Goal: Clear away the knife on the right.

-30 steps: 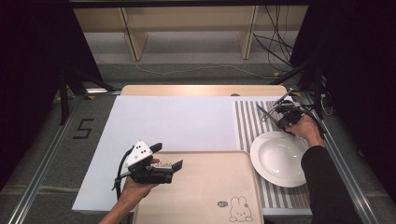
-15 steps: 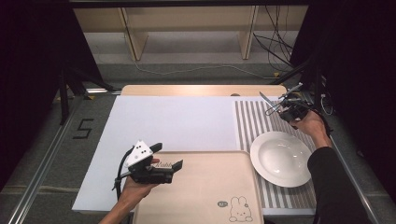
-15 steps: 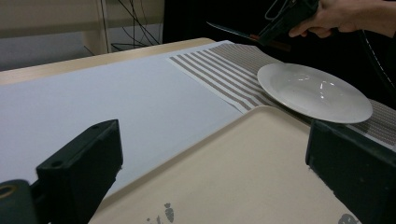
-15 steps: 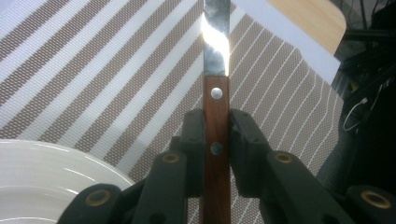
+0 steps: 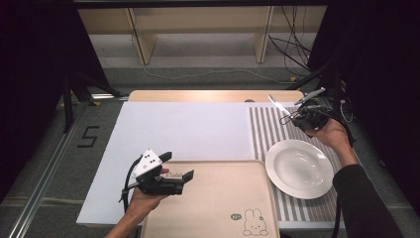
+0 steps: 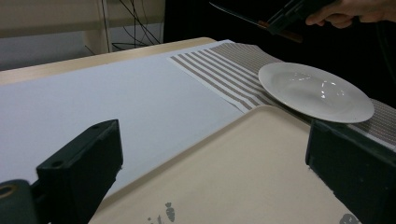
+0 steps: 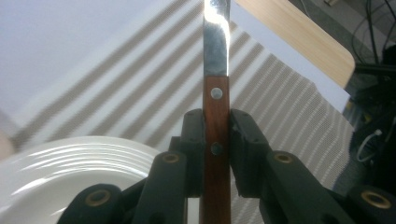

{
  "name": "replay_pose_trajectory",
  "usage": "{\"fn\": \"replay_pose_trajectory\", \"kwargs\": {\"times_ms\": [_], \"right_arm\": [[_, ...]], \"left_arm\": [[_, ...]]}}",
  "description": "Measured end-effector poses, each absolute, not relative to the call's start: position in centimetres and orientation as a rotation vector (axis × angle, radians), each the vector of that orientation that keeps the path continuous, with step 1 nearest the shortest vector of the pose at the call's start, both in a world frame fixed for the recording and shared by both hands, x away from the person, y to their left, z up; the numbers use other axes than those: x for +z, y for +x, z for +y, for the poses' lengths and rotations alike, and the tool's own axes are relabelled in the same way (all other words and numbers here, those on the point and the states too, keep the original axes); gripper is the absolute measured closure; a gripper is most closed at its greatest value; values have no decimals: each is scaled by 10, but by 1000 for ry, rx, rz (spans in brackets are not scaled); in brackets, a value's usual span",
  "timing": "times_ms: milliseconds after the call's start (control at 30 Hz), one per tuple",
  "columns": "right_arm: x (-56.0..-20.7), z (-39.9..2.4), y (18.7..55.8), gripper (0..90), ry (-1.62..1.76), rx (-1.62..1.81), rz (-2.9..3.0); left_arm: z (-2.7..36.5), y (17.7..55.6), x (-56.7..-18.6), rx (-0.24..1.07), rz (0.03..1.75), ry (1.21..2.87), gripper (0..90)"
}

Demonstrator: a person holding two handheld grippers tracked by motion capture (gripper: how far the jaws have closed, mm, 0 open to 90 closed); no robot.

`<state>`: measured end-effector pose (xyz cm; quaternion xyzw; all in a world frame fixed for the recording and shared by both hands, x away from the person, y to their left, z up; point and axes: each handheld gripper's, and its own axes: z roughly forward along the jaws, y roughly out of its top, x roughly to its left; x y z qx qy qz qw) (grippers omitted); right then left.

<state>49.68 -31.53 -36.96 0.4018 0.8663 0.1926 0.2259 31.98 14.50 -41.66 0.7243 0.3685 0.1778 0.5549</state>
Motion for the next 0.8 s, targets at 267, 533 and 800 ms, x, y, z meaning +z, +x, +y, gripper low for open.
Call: {"fn": "replay_pose_trajectory", "kwargs": {"times_ms": [267, 533, 800], "right_arm": [[-361, -289, 463, 773, 1018, 651, 2420], [-366, -272, 436, 773, 986, 788, 2444], [-373, -255, 419, 772, 938, 795, 2512]], "left_arm": [[145, 319, -417, 422, 868, 1713, 38], [144, 319, -417, 422, 865, 1718, 38], [145, 319, -416, 424, 866, 1712, 38]]}}
